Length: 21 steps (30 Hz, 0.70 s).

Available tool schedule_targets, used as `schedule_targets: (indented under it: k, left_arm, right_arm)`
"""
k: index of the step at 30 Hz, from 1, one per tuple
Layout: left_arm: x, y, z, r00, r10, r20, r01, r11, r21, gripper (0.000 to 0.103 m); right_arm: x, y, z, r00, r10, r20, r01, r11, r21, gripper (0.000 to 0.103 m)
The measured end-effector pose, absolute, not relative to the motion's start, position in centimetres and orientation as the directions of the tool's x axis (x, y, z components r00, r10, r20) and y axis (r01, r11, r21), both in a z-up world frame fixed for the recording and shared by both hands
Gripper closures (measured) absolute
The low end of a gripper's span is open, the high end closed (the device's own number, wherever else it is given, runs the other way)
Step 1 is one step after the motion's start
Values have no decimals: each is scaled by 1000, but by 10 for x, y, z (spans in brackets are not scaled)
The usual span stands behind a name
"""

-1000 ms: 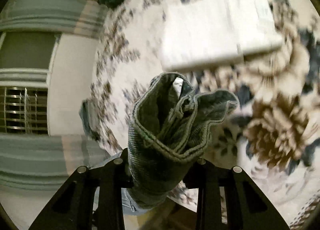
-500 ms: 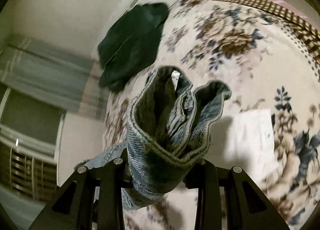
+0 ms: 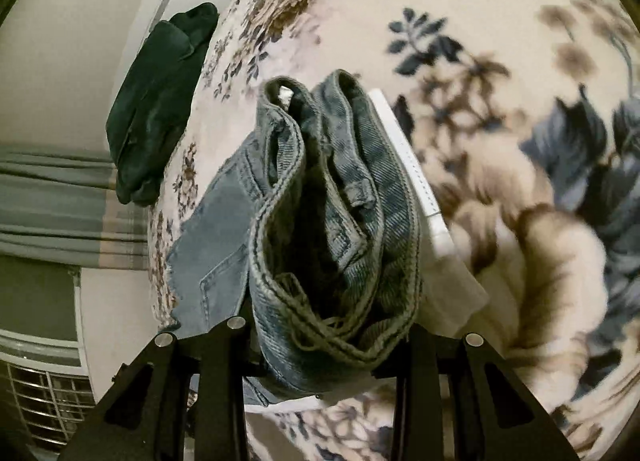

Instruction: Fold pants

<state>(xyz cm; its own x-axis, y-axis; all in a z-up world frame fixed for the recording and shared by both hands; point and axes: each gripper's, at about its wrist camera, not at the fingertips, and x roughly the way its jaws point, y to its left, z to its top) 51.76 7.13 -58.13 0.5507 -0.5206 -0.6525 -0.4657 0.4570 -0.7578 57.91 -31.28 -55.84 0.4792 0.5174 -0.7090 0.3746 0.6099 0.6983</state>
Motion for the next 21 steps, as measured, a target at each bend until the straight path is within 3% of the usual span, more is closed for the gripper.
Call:
schedule_targets:
  k: [14, 21]
  left_arm:
    - [515, 69, -569, 495, -568, -657, -458, 472, -753, 75]
    - [509, 72, -557, 455, -577, -678, -440, 517, -734, 72]
  right_arm:
    - [565, -311, -571, 455, 505, -734, 369, 643, 671, 67]
    - [562, -315, -571, 418, 507, -754, 382, 655, 652, 51]
